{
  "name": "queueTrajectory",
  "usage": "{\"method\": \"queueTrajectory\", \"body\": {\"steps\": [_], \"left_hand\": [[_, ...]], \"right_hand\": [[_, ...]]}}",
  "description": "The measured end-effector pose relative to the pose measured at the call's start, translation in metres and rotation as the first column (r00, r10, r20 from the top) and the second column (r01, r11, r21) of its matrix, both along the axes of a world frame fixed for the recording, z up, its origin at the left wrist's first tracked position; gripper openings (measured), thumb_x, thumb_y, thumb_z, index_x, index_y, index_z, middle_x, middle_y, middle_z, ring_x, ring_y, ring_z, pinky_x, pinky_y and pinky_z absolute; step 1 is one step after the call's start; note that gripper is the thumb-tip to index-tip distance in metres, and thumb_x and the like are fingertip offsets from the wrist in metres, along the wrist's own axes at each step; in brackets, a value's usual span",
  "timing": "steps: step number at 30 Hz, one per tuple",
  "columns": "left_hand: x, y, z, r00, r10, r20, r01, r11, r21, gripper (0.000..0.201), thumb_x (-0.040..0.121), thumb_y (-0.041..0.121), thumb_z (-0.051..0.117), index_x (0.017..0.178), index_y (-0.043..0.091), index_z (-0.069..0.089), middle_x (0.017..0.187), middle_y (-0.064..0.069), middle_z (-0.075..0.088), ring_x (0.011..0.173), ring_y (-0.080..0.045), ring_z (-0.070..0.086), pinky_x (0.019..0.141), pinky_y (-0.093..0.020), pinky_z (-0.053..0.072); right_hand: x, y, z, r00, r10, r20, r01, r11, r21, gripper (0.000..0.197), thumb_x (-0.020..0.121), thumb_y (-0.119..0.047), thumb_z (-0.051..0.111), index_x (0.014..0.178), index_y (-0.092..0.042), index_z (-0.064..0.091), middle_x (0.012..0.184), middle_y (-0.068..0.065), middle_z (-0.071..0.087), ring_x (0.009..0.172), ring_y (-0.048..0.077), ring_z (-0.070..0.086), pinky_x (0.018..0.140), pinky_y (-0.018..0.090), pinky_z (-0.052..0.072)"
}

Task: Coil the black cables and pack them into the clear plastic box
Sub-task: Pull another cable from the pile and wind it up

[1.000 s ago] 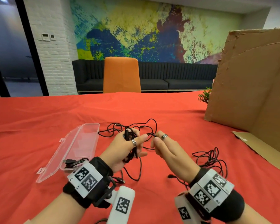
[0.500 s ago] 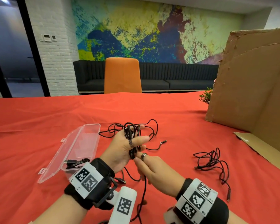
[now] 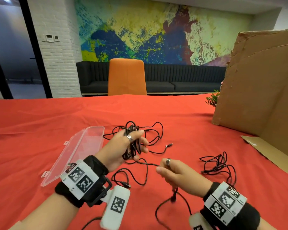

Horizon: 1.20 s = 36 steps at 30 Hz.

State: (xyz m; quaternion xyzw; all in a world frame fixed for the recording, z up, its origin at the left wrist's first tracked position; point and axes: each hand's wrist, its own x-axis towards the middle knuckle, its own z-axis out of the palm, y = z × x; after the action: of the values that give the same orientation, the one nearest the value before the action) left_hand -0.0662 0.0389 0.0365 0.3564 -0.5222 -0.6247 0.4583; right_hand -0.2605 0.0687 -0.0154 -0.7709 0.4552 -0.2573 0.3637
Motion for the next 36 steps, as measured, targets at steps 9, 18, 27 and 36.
{"method": "queueTrajectory", "body": {"steps": [9, 18, 27, 36], "left_hand": [[-0.006, 0.006, -0.009, 0.893, -0.269, 0.362, 0.312, 0.948, -0.066, 0.013, 0.083, 0.018, 0.064, 0.080, 0.012, 0.053, 0.066, -0.001, 0.059, 0.054, -0.015, 0.055, 0.046, -0.019, 0.039], [0.007, -0.008, -0.006, 0.996, 0.090, 0.015, -0.087, 0.984, -0.154, 0.021, 0.072, 0.007, 0.064, 0.093, 0.012, 0.065, 0.053, 0.000, 0.043, 0.044, -0.010, 0.041, 0.050, -0.026, 0.044], [0.017, -0.013, -0.009, 0.905, 0.136, 0.404, -0.080, 0.985, -0.153, 0.027, 0.081, 0.013, 0.069, 0.065, 0.015, 0.048, 0.047, 0.007, 0.037, 0.043, -0.010, 0.035, 0.042, -0.020, 0.034], [-0.009, -0.001, -0.014, 0.999, -0.009, -0.034, 0.011, 0.998, 0.068, 0.031, 0.069, 0.020, 0.077, 0.069, 0.021, 0.045, 0.103, -0.007, 0.072, 0.073, -0.013, 0.066, 0.044, -0.019, 0.039]], "right_hand": [[0.015, -0.007, 0.027, 0.982, -0.159, -0.107, 0.086, 0.865, -0.494, 0.015, 0.079, -0.049, 0.043, 0.070, -0.038, 0.047, 0.055, -0.003, 0.050, 0.054, 0.012, 0.045, 0.059, 0.036, 0.044], [-0.007, -0.012, -0.001, 0.976, -0.094, -0.199, 0.058, 0.982, -0.181, 0.020, 0.093, -0.029, 0.047, 0.075, -0.027, 0.055, 0.065, -0.009, 0.060, 0.060, -0.002, 0.049, 0.061, 0.016, 0.034], [-0.017, -0.006, -0.002, 0.946, -0.217, -0.239, 0.134, 0.938, -0.321, 0.017, 0.097, -0.025, 0.040, 0.082, -0.025, 0.048, 0.067, -0.001, 0.063, 0.069, 0.017, 0.058, 0.068, 0.028, 0.037], [0.019, 0.013, 0.014, 0.912, -0.347, -0.217, 0.184, 0.821, -0.540, 0.039, 0.081, -0.058, 0.004, 0.107, -0.035, 0.023, 0.052, -0.003, 0.044, 0.073, 0.033, 0.060, 0.059, 0.039, 0.041]]}}
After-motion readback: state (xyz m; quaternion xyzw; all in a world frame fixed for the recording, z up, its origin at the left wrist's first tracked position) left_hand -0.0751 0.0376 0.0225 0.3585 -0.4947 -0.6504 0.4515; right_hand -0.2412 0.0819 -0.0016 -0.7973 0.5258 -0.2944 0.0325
